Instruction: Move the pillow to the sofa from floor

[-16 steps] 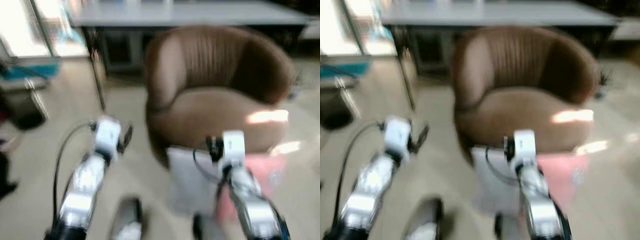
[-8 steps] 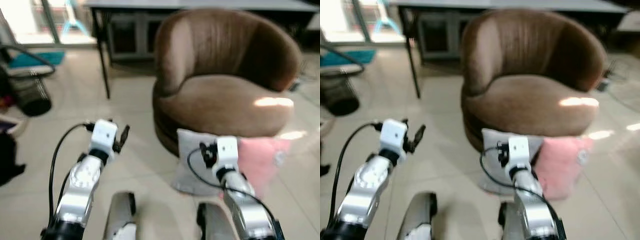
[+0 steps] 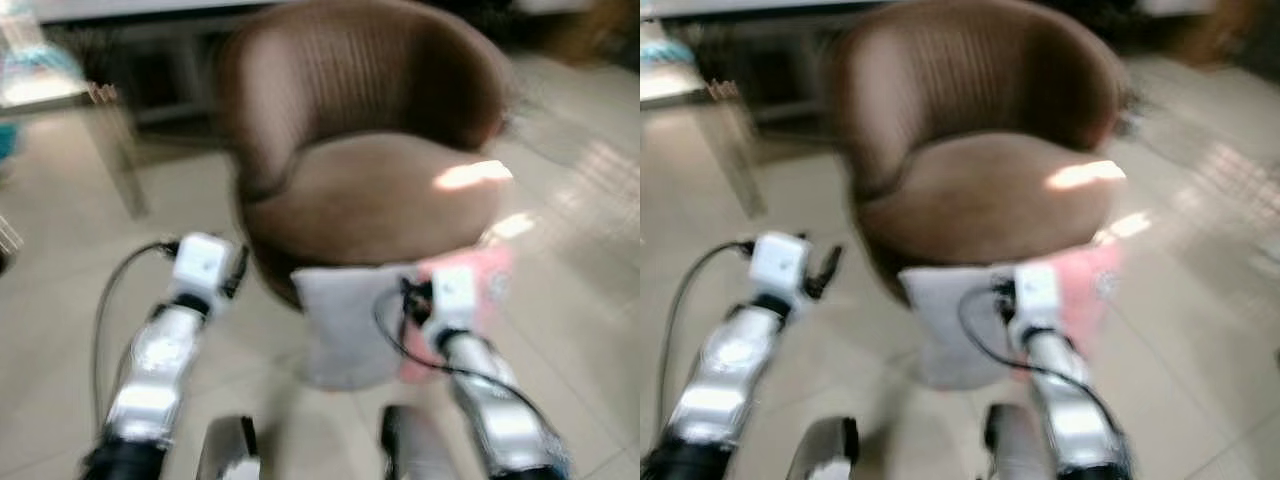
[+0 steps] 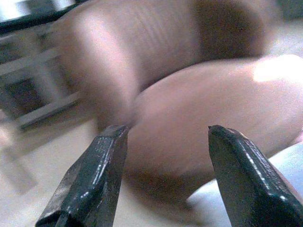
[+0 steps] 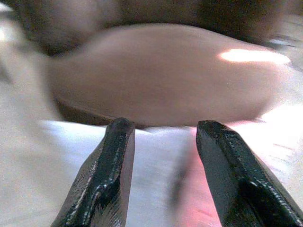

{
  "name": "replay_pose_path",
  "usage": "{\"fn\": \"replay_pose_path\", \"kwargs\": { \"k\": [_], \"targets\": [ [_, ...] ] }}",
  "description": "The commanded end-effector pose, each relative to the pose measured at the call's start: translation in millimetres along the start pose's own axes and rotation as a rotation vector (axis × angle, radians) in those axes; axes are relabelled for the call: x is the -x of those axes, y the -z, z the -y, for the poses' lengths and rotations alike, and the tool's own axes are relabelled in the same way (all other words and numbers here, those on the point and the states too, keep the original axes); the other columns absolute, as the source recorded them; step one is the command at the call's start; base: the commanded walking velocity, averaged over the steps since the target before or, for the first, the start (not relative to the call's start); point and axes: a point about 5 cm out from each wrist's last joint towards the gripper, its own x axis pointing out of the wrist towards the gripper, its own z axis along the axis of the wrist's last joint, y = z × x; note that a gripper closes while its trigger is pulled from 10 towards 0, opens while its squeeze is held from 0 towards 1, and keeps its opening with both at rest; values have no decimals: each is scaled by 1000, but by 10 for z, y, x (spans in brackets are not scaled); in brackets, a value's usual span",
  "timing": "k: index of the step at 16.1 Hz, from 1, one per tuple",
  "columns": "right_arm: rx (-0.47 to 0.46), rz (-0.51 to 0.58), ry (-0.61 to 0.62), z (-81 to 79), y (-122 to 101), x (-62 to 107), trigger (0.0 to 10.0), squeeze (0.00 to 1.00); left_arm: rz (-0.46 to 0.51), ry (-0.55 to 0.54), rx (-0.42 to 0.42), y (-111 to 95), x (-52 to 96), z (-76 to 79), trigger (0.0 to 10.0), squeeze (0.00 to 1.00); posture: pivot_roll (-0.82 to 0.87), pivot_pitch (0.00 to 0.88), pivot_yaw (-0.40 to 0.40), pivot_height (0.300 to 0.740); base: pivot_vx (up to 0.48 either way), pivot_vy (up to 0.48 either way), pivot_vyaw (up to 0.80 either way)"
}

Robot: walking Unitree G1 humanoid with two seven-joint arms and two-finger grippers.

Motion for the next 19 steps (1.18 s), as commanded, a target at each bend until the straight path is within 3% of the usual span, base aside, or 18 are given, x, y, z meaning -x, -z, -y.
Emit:
{"fn": "replay_pose_path", "kwargs": {
  "k": [1,19],
  "targets": [
    [-14,23,-29,-98,-72,-38,10000,0,-28,-20,-22,63,70,-93,10000,0,-18,0,-13,585,307,0,-800],
    [-4,23,-50,-115,-74,-59,10000,0,-42,1,-4,84,67,-74,10000,0,-15,0,-18,585,274,0,0]
  ]
}}
